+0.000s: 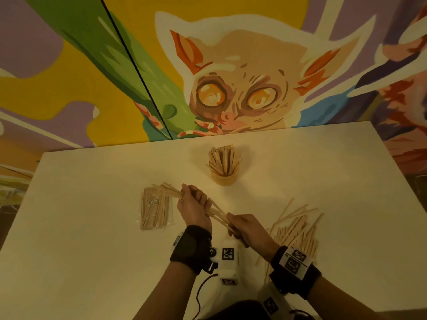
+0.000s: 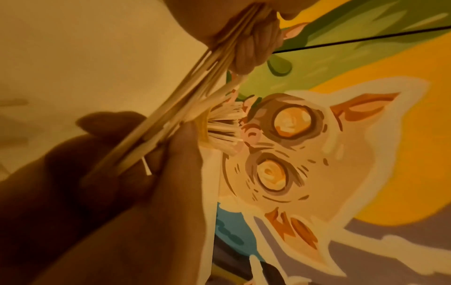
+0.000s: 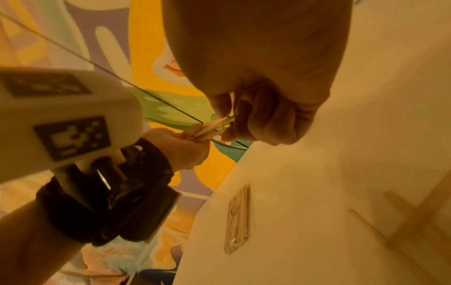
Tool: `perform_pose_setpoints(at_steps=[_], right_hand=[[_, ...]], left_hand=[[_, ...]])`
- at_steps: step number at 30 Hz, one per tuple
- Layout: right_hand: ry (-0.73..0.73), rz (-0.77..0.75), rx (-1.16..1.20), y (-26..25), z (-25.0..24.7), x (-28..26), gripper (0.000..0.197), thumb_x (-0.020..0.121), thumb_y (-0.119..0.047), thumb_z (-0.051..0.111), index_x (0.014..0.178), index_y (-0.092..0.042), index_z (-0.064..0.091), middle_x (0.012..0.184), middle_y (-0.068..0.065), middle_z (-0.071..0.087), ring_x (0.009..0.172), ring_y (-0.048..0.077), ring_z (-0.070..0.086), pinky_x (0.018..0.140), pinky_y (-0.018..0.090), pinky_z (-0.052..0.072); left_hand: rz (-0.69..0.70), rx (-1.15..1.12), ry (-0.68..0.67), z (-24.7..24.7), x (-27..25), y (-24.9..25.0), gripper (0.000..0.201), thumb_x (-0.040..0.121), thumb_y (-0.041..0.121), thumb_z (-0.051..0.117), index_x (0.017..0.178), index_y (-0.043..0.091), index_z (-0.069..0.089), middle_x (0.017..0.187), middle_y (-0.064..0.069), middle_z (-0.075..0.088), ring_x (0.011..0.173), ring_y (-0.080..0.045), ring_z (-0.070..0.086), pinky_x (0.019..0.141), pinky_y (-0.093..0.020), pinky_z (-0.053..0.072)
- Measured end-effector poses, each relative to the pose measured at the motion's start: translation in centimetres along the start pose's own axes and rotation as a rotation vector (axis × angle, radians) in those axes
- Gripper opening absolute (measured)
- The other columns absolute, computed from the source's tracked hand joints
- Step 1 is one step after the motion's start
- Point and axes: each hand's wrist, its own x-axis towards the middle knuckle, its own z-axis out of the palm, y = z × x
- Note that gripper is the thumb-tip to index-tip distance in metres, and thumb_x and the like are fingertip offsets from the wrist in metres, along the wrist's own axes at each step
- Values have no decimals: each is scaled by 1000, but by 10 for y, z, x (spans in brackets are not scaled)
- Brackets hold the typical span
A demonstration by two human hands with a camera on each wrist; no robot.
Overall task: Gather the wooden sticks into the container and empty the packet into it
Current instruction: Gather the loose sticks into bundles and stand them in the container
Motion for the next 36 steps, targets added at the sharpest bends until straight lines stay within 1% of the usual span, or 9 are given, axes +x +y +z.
perform_pose_setpoints(at_steps=[3, 12, 16, 19, 22, 25, 29, 34, 36], right_hand=[[9, -44, -95, 1, 1, 2, 48, 101, -37, 45, 67, -9, 63, 52, -7, 47, 43, 0, 40, 51, 14, 33], [22, -61, -288, 14, 2, 2, 49, 97, -53, 46, 56, -28, 55, 58, -8, 49, 53, 4, 41, 59, 22, 35], [-24, -32, -369, 14, 3, 6, 51, 98, -53, 43, 55, -26, 56, 55, -8, 49, 47, 1, 41, 56, 19, 33], [-45, 22, -352, 9, 5, 11, 50, 99, -48, 43, 71, -14, 67, 62, -3, 56, 53, 3, 48, 59, 21, 37], [-69, 79, -192, 8, 5, 9, 52, 97, -53, 45, 76, -11, 68, 72, 9, 60, 62, 21, 52, 55, 25, 40], [-88, 194, 123, 9, 2, 1, 55, 95, -58, 45, 79, -9, 64, 71, 15, 56, 57, 26, 51, 48, 27, 42], [-115, 333, 444, 1, 0, 1, 53, 98, -51, 43, 88, -4, 65, 74, 11, 62, 67, 24, 59, 63, 33, 47], [-67, 404, 504, -19, 0, 10, 39, 104, -34, 37, 91, -6, 61, 78, 13, 63, 64, 22, 64, 63, 33, 49], [-113, 433, 617, -22, 0, 13, 25, 106, -19, 36, 93, -15, 58, 82, 5, 61, 64, 10, 66, 59, 23, 52]], left_hand=[[-10, -8, 46, -3, 4, -3, 36, 103, 33, 41, 72, 15, 49, 60, 3, 44, 49, -9, 42, 43, -21, 34], [-164, -48, 166, -11, 12, -11, 40, 102, 36, 41, 70, 14, 52, 67, -2, 62, 66, -16, 67, 64, -29, 50], [-219, -17, 131, -10, 8, -14, 40, 101, 42, 41, 71, 16, 49, 53, 3, 48, 43, -10, 47, 43, -21, 37], [-241, -4, 100, -8, 4, -19, 41, 100, 42, 43, 69, 17, 48, 46, 7, 33, 36, -6, 25, 34, -19, 22], [-239, -8, 71, -5, 3, -16, 43, 98, 45, 46, 65, 18, 48, 48, 8, 30, 37, -7, 22, 34, -19, 19], [-194, -56, 47, 0, 7, -7, 44, 97, 46, 47, 64, 18, 47, 46, 8, 29, 36, -6, 21, 34, -19, 19], [-136, -21, -65, 10, 2, -4, 46, 98, 47, 44, 66, 15, 49, 46, 6, 29, 37, -7, 20, 35, -20, 20], [-51, 136, -242, 20, -20, -16, 42, 98, 37, 50, 67, 9, 51, 49, 0, 33, 38, -10, 22, 39, -21, 20], [-9, 169, -301, 22, -25, -18, 35, 97, 24, 54, 67, 7, 50, 50, -1, 36, 38, -10, 25, 39, -21, 20]])
